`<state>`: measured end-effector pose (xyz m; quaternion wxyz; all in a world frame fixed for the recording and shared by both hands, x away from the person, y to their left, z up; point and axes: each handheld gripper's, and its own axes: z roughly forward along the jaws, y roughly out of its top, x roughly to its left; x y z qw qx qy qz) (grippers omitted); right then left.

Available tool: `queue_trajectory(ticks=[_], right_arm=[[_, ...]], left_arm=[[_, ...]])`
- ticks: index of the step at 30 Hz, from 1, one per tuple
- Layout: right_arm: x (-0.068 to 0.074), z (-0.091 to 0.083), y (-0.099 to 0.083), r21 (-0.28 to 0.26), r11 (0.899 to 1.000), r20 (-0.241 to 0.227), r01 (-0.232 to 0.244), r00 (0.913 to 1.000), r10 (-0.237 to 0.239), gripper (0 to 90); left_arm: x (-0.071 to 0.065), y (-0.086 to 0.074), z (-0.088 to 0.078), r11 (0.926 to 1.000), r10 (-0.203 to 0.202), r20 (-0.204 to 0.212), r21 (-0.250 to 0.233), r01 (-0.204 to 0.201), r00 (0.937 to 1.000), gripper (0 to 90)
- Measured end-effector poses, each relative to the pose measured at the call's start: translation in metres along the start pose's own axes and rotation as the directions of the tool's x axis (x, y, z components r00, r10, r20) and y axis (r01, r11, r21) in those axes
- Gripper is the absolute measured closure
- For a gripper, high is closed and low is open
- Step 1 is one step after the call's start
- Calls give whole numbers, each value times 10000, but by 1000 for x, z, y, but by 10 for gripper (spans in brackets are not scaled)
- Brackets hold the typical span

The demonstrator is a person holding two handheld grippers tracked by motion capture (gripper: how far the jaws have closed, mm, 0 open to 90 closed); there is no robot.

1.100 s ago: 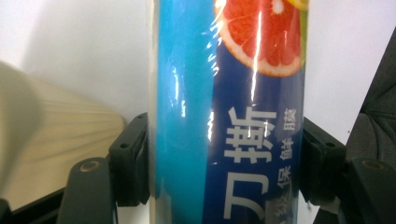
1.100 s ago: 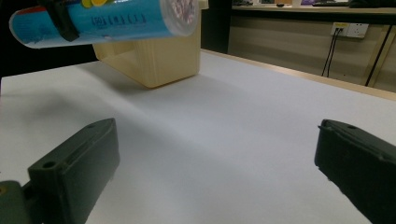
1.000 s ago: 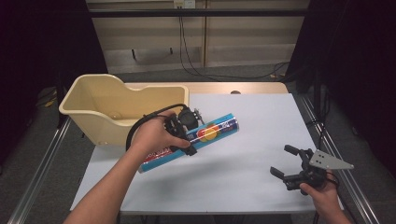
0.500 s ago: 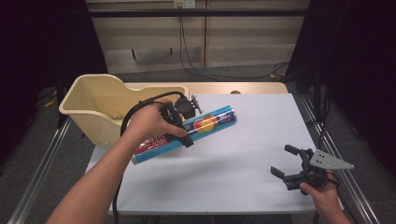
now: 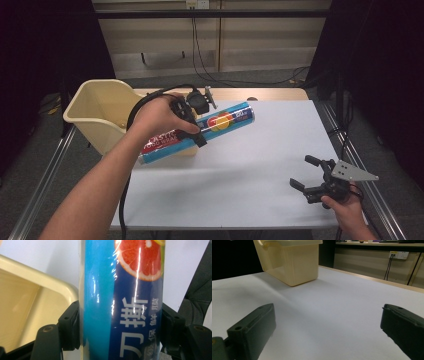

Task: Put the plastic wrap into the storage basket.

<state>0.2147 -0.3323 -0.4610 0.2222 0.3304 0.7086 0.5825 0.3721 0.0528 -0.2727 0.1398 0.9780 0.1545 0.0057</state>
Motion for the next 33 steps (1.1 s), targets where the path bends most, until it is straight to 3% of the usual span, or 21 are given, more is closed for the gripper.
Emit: queue_trajectory(ticks=[10, 18, 22, 33], right_arm=[[-1, 1, -1, 28, 10000, 52, -28, 10000, 27, 0], [-2, 0, -1, -3, 10000, 24, -91, 10000, 91, 0], [-2, 0, -1, -12, 9999, 40, -102, 9999, 102, 0], [-3, 0, -2, 41, 9999, 70, -155, 9999, 155, 0]], left_arm=[[14, 5, -13, 9999, -118, -200, -50, 117, 9997, 321], [27, 8, -20, 9996, -232, -763, -203, 217, 9968, 321], [32, 8, -23, 9994, -292, -830, -198, 276, 9961, 321], [44, 11, -25, 9997, -153, -1713, 147, 181, 9851, 321]])
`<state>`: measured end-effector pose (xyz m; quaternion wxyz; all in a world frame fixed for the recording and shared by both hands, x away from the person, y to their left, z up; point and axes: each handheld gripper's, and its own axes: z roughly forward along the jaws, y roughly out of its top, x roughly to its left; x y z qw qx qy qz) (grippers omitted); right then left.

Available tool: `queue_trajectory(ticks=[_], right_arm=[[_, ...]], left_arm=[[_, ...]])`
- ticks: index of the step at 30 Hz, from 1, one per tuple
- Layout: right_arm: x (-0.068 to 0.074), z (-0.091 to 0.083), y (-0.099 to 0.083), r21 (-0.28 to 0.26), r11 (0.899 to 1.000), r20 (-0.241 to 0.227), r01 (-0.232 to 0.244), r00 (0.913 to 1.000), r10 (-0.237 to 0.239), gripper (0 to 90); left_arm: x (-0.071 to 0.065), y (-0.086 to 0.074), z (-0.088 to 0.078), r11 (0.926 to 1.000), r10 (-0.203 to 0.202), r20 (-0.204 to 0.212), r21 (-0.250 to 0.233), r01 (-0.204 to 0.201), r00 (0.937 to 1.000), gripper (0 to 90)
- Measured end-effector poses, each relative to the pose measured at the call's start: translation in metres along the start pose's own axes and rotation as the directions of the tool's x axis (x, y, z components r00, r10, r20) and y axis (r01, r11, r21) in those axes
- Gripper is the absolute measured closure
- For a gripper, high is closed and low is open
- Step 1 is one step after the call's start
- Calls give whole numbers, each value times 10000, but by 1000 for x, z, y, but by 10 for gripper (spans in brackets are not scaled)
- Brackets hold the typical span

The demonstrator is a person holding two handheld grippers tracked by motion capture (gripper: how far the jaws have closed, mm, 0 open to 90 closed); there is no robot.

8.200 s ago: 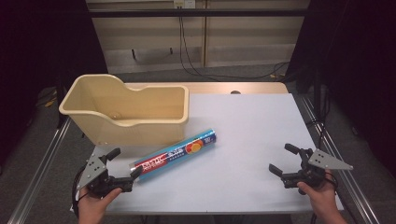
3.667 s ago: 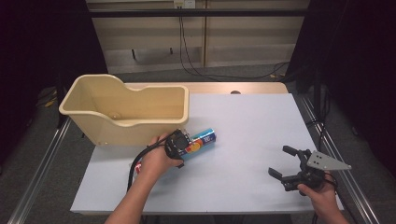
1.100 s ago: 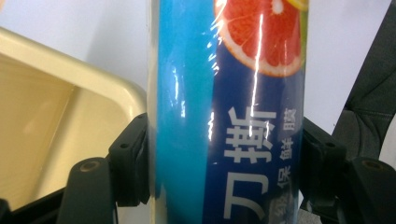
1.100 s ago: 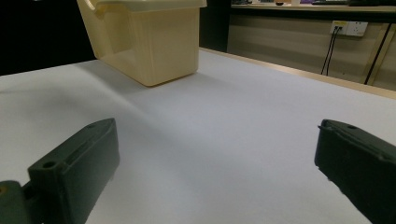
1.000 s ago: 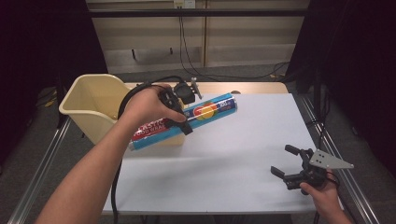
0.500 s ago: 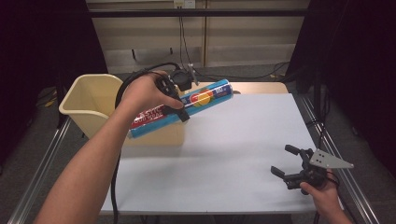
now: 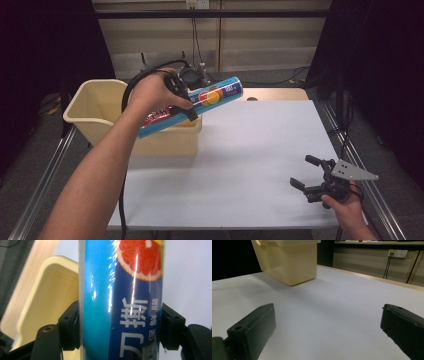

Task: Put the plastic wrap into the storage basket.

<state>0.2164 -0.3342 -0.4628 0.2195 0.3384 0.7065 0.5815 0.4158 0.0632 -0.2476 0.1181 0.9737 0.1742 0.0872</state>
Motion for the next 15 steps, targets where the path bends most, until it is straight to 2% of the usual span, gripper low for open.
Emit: queue_trajectory(ticks=[3, 4, 5, 12, 15], right_arm=[[0, 0, 0, 13, 10000, -8, -8, 10000, 8, 0], [0, 0, 0, 1, 10000, -5, 14, 10000, -14, 0], [0, 0, 0, 2, 10000, -18, 8, 10000, -8, 0], [-1, 0, -1, -6, 10000, -58, -35, 10000, 35, 0], [-1, 0, -1, -20, 10000, -53, -24, 10000, 24, 0]], left_arm=[[2, 0, 2, 10000, 53, -88, -32, -53, 9999, 321], [5, 1, 3, 9996, 257, -251, 111, -254, 9994, 321], [6, 0, 5, 9997, 243, -368, 40, -242, 9990, 321], [14, 2, 10, 9989, 446, -476, 197, -437, 9979, 321], [17, 2, 13, 9986, 526, -475, 106, -522, 9975, 321]])
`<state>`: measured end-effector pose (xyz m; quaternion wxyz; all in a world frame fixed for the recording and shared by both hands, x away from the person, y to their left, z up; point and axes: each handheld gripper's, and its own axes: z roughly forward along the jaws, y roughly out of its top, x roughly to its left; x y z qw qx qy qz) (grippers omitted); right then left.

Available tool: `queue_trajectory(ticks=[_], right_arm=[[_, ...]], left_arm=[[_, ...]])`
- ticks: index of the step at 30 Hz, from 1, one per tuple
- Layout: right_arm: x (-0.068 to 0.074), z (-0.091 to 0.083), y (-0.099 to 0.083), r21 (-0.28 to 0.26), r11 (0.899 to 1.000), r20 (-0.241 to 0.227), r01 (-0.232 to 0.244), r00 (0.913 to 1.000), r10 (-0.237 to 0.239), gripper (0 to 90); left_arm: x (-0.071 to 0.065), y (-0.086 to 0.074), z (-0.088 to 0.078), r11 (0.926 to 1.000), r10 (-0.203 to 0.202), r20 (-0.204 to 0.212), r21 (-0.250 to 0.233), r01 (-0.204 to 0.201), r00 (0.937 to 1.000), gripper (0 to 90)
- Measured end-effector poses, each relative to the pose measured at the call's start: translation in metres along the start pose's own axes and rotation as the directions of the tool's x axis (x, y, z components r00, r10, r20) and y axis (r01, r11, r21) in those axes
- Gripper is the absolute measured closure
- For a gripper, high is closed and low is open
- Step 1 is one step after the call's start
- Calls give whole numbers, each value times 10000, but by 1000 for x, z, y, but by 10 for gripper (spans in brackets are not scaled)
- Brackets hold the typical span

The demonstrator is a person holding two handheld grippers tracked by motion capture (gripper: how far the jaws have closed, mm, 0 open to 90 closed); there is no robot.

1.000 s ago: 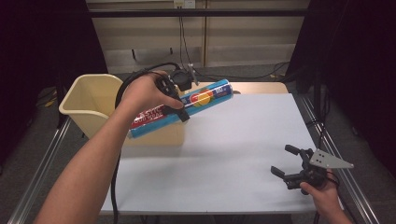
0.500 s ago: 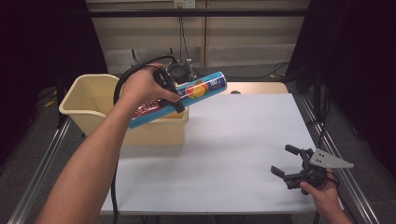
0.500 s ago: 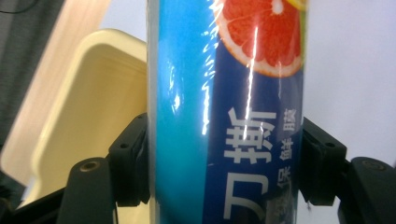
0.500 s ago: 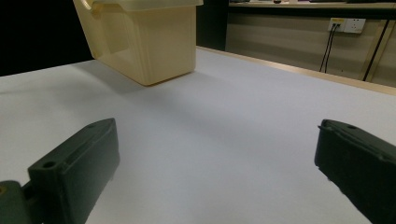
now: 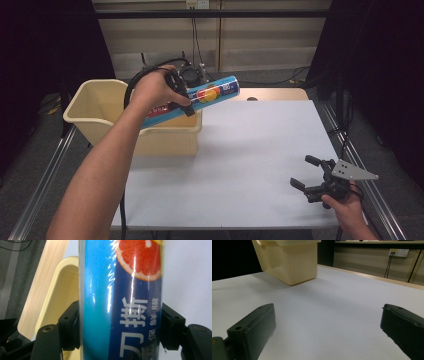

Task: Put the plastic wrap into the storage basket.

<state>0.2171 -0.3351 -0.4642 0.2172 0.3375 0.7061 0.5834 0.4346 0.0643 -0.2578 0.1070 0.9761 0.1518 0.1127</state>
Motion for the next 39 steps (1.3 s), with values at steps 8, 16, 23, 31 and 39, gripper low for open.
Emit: queue_trajectory(ticks=[8, 16, 23, 31, 39], right_arm=[[-1, -1, 0, 16, 10000, 37, -24, 10000, 24, 0], [-1, 0, -1, 40, 10000, 25, -33, 10000, 33, 0], [-1, 0, -2, 85, 9999, -25, -79, 10000, 80, 0], [-1, -1, -2, 67, 10000, -6, -69, 10000, 69, 0], [-1, 0, -1, 51, 10000, -24, -57, 10000, 57, 0]], left_arm=[[3, 3, 7, 9994, 344, -106, 105, -343, 9994, 321], [7, 4, 11, 9984, 562, -199, -17, -563, 9982, 320], [11, 5, 13, 9986, 532, -206, 49, -532, 9984, 320], [13, 6, 17, 9978, 661, -298, -35, -662, 9974, 320], [14, 8, 20, 9969, 791, -325, 18, -791, 9963, 320]])
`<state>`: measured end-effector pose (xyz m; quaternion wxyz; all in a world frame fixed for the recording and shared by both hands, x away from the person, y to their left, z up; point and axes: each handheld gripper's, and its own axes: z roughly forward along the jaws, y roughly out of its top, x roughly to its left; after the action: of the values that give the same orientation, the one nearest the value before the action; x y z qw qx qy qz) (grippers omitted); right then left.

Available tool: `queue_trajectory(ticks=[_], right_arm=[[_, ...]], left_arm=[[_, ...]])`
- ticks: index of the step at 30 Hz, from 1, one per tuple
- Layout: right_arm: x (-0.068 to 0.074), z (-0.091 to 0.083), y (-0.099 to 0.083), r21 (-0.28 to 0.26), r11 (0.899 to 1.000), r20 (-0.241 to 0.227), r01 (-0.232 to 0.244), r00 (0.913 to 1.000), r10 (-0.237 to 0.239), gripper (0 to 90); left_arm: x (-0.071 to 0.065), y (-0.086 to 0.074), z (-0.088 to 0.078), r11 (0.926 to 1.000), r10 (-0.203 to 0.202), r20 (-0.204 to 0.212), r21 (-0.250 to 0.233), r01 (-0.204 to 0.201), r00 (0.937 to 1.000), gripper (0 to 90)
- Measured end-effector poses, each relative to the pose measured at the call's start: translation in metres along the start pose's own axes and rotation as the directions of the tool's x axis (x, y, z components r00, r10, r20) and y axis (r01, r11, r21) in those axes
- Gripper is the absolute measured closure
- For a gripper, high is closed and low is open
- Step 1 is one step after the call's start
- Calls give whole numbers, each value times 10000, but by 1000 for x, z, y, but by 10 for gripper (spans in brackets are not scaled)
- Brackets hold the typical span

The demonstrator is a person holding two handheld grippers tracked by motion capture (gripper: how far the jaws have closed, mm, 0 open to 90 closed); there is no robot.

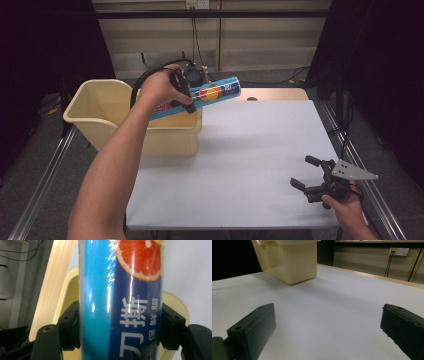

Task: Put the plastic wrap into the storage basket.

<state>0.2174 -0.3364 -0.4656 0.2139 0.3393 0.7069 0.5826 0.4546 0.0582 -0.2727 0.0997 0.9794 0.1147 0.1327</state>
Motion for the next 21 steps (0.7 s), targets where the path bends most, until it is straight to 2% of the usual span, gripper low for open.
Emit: queue_trajectory(ticks=[9, 14, 17, 21], right_arm=[[0, 0, 0, -1, 10000, 24, -32, 10000, 32, 0], [0, 0, 0, 9, 10000, 26, -49, 10000, 48, 0], [0, 0, 0, 1, 10000, 6, -35, 10000, 35, 0], [-1, 0, 0, -56, 10000, 36, -53, 10000, 53, 0]], left_arm=[[2, 0, 4, 9999, 74, -77, 95, -73, 9999, 320], [3, 0, 6, 9994, 323, -88, 137, -322, 9994, 320], [4, -1, 9, 9995, 313, -127, 29, -313, 9994, 320], [6, -3, 12, 9996, 236, -34, 132, -236, 9997, 320]])
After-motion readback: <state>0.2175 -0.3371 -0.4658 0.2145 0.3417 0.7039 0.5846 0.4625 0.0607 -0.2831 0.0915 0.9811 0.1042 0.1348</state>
